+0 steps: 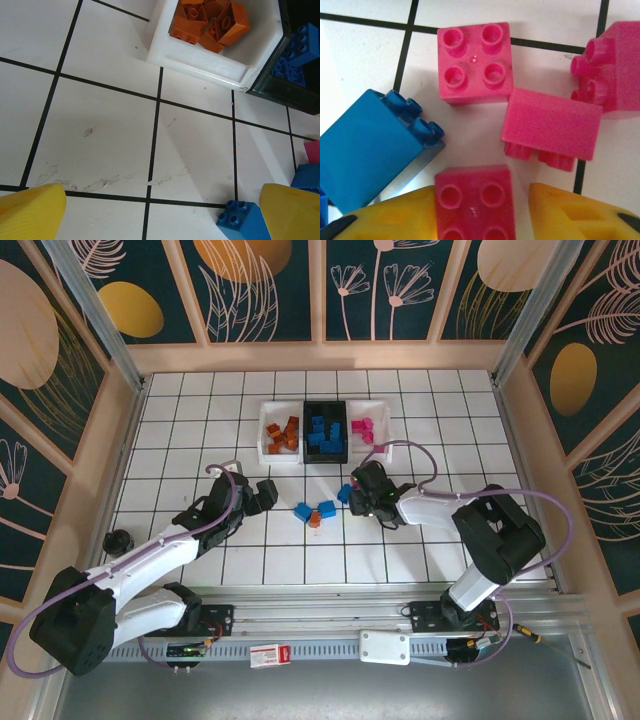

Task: Sort the legos into containers by color
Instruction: Pick up the lego from the center of the table, then place the lego in the container.

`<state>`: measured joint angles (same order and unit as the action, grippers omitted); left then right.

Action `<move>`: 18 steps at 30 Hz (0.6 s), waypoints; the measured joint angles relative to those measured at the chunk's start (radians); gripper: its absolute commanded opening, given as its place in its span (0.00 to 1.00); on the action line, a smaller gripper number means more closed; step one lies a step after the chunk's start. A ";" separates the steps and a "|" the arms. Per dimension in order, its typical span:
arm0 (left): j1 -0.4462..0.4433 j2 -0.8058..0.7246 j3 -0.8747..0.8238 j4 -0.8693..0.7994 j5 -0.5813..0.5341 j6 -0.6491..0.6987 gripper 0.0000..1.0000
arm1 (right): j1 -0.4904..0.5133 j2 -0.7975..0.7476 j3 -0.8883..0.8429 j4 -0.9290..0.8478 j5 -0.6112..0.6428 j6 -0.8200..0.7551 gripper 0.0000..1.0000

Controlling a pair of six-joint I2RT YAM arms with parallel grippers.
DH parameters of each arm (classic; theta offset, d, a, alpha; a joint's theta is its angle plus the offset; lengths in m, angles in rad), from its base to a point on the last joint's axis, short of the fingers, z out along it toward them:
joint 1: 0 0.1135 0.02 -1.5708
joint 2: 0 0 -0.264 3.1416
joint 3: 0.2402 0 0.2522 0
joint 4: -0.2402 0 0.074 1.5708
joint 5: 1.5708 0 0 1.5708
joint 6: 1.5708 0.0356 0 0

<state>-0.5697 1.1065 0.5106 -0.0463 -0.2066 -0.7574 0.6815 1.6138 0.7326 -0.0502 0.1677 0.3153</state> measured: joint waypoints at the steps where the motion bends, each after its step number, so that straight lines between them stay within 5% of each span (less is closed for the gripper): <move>1: 0.000 0.000 0.000 0.000 0.000 0.000 0.99 | 0.000 0.003 0.002 0.001 0.001 -0.002 0.38; 8: 0.000 0.000 0.000 0.000 0.000 0.000 0.99 | -0.001 -0.021 0.001 0.001 -0.036 -0.019 0.21; 18: 0.000 0.018 0.000 0.001 0.009 0.000 0.99 | -0.009 -0.332 0.010 -0.030 -0.145 -0.018 0.19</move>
<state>-0.5697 1.1244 0.5106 -0.0452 -0.1974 -0.7574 0.6724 1.2823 0.7422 -0.0799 0.0227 0.2977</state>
